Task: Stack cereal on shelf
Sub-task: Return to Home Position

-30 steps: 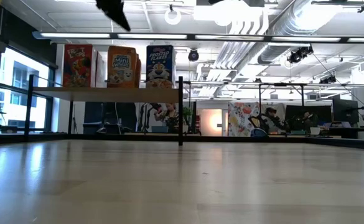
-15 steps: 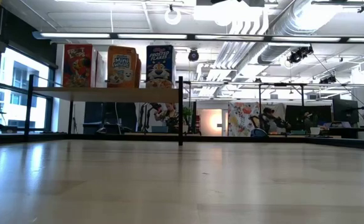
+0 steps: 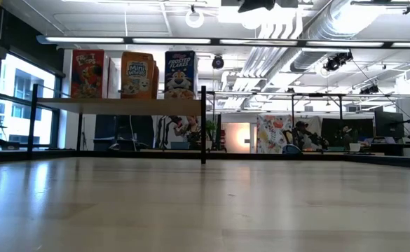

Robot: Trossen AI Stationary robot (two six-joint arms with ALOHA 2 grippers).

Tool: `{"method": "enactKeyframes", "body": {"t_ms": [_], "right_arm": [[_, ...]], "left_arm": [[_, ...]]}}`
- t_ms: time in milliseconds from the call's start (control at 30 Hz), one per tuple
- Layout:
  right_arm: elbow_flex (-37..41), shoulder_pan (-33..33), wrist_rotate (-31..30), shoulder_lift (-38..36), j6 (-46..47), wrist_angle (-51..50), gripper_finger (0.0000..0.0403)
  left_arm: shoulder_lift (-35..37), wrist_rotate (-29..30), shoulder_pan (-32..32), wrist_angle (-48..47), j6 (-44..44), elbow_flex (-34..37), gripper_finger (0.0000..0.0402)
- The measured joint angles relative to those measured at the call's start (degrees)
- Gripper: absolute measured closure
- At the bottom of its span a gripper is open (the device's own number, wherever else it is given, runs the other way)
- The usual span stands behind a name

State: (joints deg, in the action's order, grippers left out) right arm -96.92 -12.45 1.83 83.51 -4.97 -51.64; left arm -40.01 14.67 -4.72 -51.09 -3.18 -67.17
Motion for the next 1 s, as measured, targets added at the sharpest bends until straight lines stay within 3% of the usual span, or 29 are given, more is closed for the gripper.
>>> {"method": "enactKeyframes", "body": {"t_ms": [167, 533, 1000], "right_arm": [[13.0, -0.3, 0.2, -6.1, 2.7, 8.7, 0.0173], [40.2, -0.1, 4.9, -25.1, 9.1, 31.2, 0.0173], [68.2, 4.6, 5.7, -42.8, 15.6, 56.6, 0.0173]], "left_arm": [[4.2, -3.7, 2.1, 6.3, 0.0, 8.3, 0.0183], [11.3, -4.1, 6.0, 21.8, 0.1, 24.6, 0.0183], [21.2, -4.1, 11.1, 27.6, 1.6, 37.3, 0.0183]]}}
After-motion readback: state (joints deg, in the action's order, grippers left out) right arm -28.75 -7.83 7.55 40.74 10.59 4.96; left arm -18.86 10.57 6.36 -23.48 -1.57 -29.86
